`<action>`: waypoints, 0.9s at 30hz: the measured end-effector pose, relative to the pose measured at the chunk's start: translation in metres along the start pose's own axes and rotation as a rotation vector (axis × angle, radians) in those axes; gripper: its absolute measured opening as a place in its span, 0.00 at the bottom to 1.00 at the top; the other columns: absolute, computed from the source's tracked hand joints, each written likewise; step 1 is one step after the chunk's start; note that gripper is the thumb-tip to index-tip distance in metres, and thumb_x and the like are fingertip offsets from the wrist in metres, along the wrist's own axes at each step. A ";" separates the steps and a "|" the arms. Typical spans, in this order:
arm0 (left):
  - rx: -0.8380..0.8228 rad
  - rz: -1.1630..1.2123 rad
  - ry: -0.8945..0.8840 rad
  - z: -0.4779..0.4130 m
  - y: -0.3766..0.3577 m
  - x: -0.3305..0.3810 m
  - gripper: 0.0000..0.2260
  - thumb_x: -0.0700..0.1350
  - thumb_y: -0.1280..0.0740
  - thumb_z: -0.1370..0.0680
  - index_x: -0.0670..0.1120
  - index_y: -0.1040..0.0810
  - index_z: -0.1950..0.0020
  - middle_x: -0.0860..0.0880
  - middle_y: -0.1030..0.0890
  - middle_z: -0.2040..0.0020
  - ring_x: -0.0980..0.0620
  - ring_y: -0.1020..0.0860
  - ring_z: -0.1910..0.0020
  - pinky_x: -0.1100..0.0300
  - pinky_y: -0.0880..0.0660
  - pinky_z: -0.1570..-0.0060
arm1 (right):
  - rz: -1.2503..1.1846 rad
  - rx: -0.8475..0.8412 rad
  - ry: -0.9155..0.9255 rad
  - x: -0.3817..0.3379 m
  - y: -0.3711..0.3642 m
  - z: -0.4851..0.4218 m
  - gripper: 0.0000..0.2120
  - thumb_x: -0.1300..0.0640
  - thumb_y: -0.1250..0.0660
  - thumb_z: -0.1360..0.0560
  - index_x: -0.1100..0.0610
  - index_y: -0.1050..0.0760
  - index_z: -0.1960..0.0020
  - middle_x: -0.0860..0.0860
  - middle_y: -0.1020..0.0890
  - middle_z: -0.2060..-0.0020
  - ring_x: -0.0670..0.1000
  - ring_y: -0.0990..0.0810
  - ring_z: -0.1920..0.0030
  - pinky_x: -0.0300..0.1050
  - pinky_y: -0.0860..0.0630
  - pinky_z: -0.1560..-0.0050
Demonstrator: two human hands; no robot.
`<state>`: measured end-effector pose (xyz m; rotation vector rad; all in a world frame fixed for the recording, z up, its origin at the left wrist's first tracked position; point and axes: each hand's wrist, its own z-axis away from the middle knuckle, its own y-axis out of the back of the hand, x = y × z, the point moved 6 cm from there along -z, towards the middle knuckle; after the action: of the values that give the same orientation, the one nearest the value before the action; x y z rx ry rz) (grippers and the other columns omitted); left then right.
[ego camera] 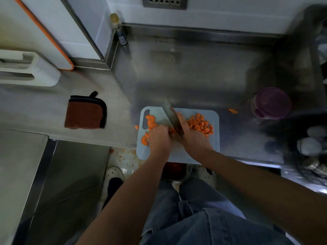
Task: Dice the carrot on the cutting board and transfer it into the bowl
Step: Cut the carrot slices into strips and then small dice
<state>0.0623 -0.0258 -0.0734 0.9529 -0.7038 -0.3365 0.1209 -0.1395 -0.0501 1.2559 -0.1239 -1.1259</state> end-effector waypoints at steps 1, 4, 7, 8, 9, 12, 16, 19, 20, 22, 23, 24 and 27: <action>0.006 0.025 0.000 0.000 0.001 0.000 0.05 0.44 0.34 0.24 0.48 0.19 0.56 0.47 0.19 0.58 0.45 0.22 0.55 0.48 0.25 0.50 | -0.023 0.024 -0.002 0.002 0.003 0.000 0.42 0.61 0.41 0.21 0.40 0.70 0.25 0.56 0.20 0.62 0.51 0.24 0.68 0.51 0.24 0.64; 0.017 0.092 0.024 0.001 0.004 -0.002 0.05 0.44 0.34 0.24 0.48 0.19 0.54 0.49 0.20 0.54 0.45 0.22 0.53 0.45 0.26 0.47 | -0.084 0.072 0.058 -0.001 0.012 0.001 0.43 0.62 0.43 0.21 0.35 0.72 0.27 0.57 0.20 0.65 0.53 0.24 0.70 0.55 0.22 0.66; 0.027 0.101 0.012 0.002 0.004 -0.001 0.04 0.47 0.33 0.24 0.49 0.19 0.55 0.49 0.18 0.56 0.47 0.22 0.54 0.44 0.25 0.45 | -0.079 0.052 0.111 -0.007 0.016 0.006 0.43 0.60 0.43 0.19 0.32 0.74 0.30 0.57 0.20 0.63 0.53 0.22 0.68 0.56 0.21 0.63; 0.037 0.114 0.006 0.003 0.005 -0.001 0.04 0.47 0.33 0.24 0.50 0.19 0.56 0.50 0.18 0.57 0.48 0.21 0.54 0.45 0.25 0.46 | -0.071 0.039 0.107 -0.008 0.016 0.007 0.42 0.59 0.43 0.19 0.33 0.72 0.29 0.57 0.19 0.61 0.54 0.21 0.66 0.57 0.21 0.62; 0.043 0.115 0.004 0.003 0.005 -0.001 0.05 0.46 0.34 0.24 0.50 0.19 0.57 0.50 0.18 0.58 0.48 0.21 0.55 0.46 0.24 0.47 | -0.051 0.021 0.096 -0.009 0.013 0.007 0.41 0.60 0.42 0.20 0.36 0.70 0.27 0.57 0.19 0.59 0.54 0.21 0.65 0.57 0.21 0.60; 0.028 0.051 0.010 0.004 0.005 0.000 0.08 0.41 0.37 0.23 0.49 0.19 0.59 0.48 0.19 0.59 0.46 0.21 0.57 0.47 0.24 0.50 | -0.015 -0.021 0.047 -0.008 0.005 0.009 0.40 0.61 0.43 0.20 0.40 0.70 0.25 0.58 0.20 0.56 0.55 0.21 0.60 0.57 0.21 0.56; 0.040 0.005 0.014 0.003 0.006 0.000 0.09 0.40 0.38 0.23 0.46 0.19 0.58 0.47 0.19 0.60 0.47 0.22 0.60 0.49 0.23 0.54 | -0.013 -0.041 0.042 -0.010 -0.001 0.009 0.41 0.61 0.42 0.21 0.43 0.69 0.24 0.58 0.20 0.54 0.55 0.21 0.59 0.56 0.22 0.54; 0.034 -0.013 0.003 0.003 0.006 0.001 0.09 0.40 0.38 0.22 0.44 0.20 0.58 0.46 0.19 0.60 0.47 0.23 0.61 0.51 0.25 0.57 | 0.013 -0.037 0.035 -0.012 -0.004 0.007 0.43 0.62 0.41 0.21 0.42 0.70 0.25 0.58 0.20 0.53 0.56 0.20 0.58 0.55 0.22 0.55; 0.036 -0.024 0.001 0.003 0.007 0.002 0.09 0.40 0.38 0.22 0.44 0.20 0.58 0.46 0.20 0.60 0.47 0.23 0.61 0.51 0.25 0.57 | 0.023 -0.041 0.032 -0.012 -0.005 0.006 0.43 0.63 0.41 0.21 0.42 0.70 0.25 0.59 0.20 0.53 0.56 0.20 0.58 0.54 0.22 0.55; 0.031 -0.043 -0.006 0.002 0.007 0.002 0.08 0.40 0.38 0.22 0.45 0.20 0.57 0.46 0.19 0.59 0.46 0.22 0.58 0.51 0.24 0.55 | 0.024 -0.049 0.027 -0.010 -0.005 0.005 0.43 0.63 0.41 0.21 0.43 0.71 0.24 0.59 0.19 0.54 0.56 0.20 0.59 0.54 0.22 0.56; 0.026 -0.042 -0.004 0.003 0.006 0.001 0.08 0.40 0.38 0.22 0.45 0.20 0.56 0.46 0.19 0.59 0.46 0.21 0.57 0.50 0.24 0.53 | 0.023 -0.050 0.028 -0.009 -0.004 0.004 0.43 0.62 0.41 0.21 0.43 0.70 0.24 0.59 0.19 0.55 0.56 0.20 0.60 0.54 0.22 0.57; 0.022 -0.033 -0.003 0.003 0.005 0.002 0.08 0.41 0.38 0.22 0.46 0.20 0.55 0.46 0.19 0.58 0.46 0.22 0.56 0.49 0.24 0.51 | 0.009 -0.043 0.034 -0.008 -0.002 0.004 0.42 0.62 0.41 0.21 0.43 0.69 0.24 0.59 0.19 0.56 0.56 0.20 0.62 0.53 0.22 0.59; 0.042 -0.032 -0.009 0.004 0.008 0.002 0.07 0.40 0.37 0.23 0.48 0.20 0.51 0.47 0.19 0.56 0.46 0.22 0.56 0.47 0.24 0.50 | -0.134 0.073 0.017 -0.004 0.016 0.002 0.37 0.60 0.42 0.19 0.40 0.63 0.24 0.58 0.20 0.61 0.53 0.24 0.69 0.50 0.27 0.67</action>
<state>0.0607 -0.0250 -0.0641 1.0041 -0.7069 -0.3555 0.1273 -0.1399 -0.0353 1.3544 -0.0699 -1.2347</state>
